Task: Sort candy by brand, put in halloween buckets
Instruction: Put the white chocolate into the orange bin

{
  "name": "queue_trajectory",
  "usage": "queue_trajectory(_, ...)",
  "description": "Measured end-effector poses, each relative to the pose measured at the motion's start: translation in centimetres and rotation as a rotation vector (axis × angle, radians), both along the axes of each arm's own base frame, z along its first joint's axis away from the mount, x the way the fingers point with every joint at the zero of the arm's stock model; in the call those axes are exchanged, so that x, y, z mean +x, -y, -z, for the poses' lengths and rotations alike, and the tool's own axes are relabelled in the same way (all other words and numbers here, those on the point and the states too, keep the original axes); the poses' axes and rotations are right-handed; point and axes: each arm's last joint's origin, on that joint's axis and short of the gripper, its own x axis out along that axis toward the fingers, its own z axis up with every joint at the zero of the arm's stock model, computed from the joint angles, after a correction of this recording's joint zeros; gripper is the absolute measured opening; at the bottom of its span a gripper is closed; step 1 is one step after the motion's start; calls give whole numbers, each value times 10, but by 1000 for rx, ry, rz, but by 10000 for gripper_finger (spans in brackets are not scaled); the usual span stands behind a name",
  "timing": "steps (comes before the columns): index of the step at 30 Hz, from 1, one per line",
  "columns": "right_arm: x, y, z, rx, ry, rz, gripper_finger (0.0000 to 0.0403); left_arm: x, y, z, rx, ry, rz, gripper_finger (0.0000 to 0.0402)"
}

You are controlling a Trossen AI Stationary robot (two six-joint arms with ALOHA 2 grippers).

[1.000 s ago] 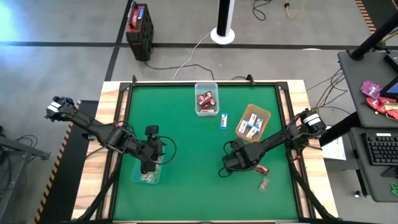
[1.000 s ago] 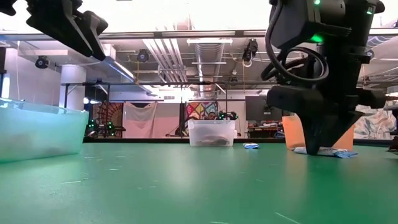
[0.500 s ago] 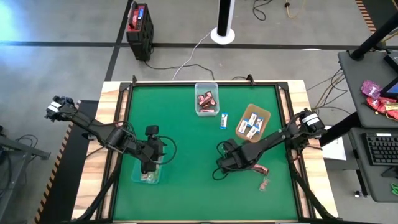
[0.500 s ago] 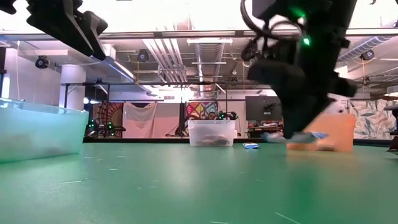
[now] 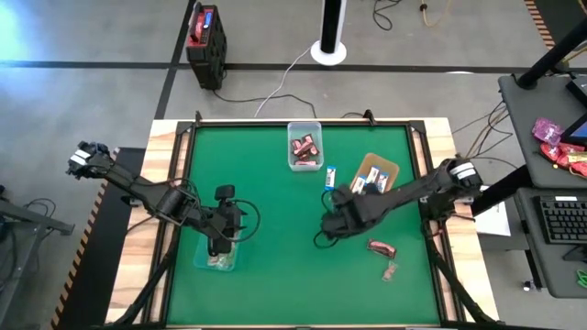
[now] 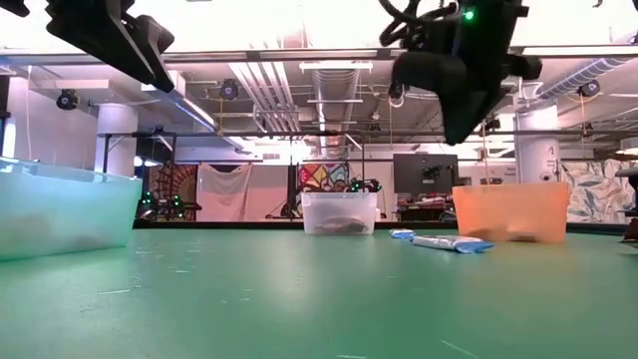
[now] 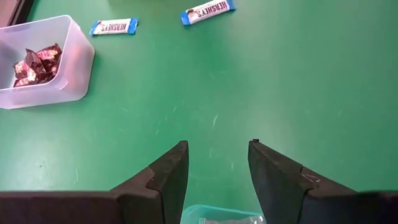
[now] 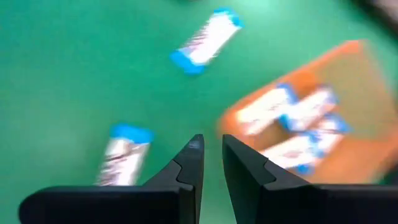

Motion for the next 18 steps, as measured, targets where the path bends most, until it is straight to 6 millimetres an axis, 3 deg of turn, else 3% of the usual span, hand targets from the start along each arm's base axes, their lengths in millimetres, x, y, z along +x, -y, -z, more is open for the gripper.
queue_trajectory(4, -6, 19, -11, -10, -23, 40, 51, 0, 0, 0, -1, 2, 0, 150)
queue_trajectory(7, -2, 18, -11, 2, -17, -88, 51, 0, 0, 0, 0, 1, 0, 150)
queue_trajectory(13, -3, -30, 6, -139, 145, -329, 51, 3, 5, 7, -45, 26, 110, 143)
queue_trajectory(18, -19, -77, 40, -307, 303, -453, 52, 18, 10, 18, -14, 248, 267, 113)
